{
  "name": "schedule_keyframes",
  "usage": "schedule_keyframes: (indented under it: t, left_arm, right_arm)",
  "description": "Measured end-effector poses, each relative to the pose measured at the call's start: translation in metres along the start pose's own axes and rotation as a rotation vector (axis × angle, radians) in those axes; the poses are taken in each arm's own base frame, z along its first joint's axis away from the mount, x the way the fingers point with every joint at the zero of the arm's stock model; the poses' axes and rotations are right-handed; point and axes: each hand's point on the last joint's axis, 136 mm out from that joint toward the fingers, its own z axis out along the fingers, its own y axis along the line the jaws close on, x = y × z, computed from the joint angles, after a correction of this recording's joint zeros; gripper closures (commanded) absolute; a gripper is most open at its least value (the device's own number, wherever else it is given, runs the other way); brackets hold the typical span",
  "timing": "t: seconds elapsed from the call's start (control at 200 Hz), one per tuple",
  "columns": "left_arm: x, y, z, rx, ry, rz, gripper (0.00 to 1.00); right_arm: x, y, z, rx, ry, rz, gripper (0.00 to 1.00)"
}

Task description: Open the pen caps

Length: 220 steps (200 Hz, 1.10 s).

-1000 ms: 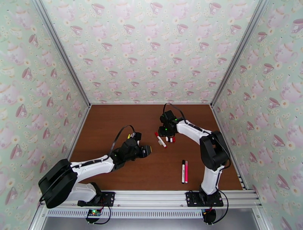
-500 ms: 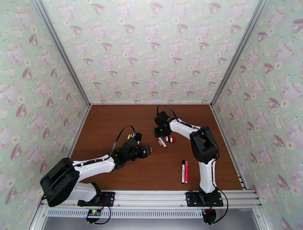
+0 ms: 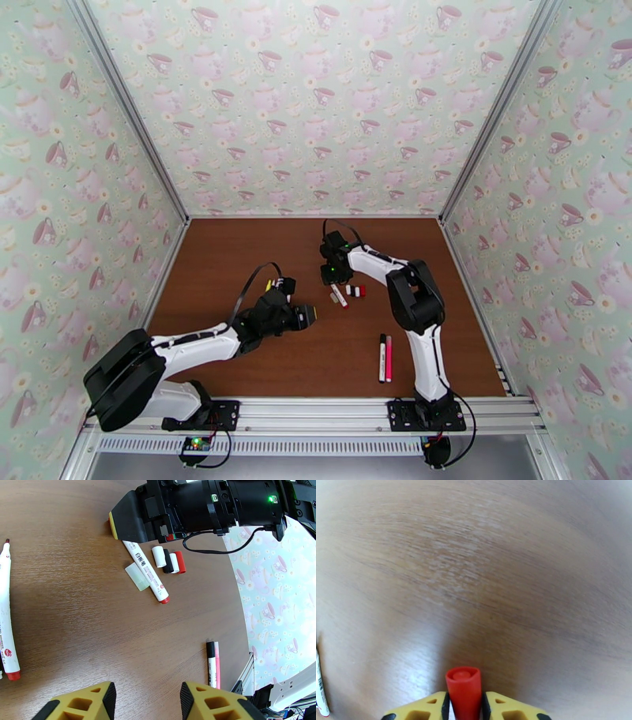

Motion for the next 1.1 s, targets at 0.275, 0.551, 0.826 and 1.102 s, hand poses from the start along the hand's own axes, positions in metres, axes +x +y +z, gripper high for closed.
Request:
schedule_keyframes:
  t: [0.275,0.551,0.826,1.102]
  left_arm:
    - [0.0,0.0,0.0,0.001,-0.001,0.0,0.5]
    - [-0.007,-0.012,0.0,0.053,-0.028,-0.007,0.49]
    - [-0.021,-0.039,0.002,0.179,-0.081,-0.001,0.45]
    - [-0.025,-0.056,0.005,0.256,-0.088,0.001,0.43]
  right_arm:
    - [-0.002,-0.002,0.0,0.022,-0.006,-0.012,0.83]
    - [-0.001,-0.009,-0.022,0.069,-0.039,-0.013,0.84]
    - [-0.007,-0.006,-0.105,0.042,-0.205,0.066,0.86]
    - [0.005,0.01,-0.18,-0.121,-0.399,0.274,0.87]
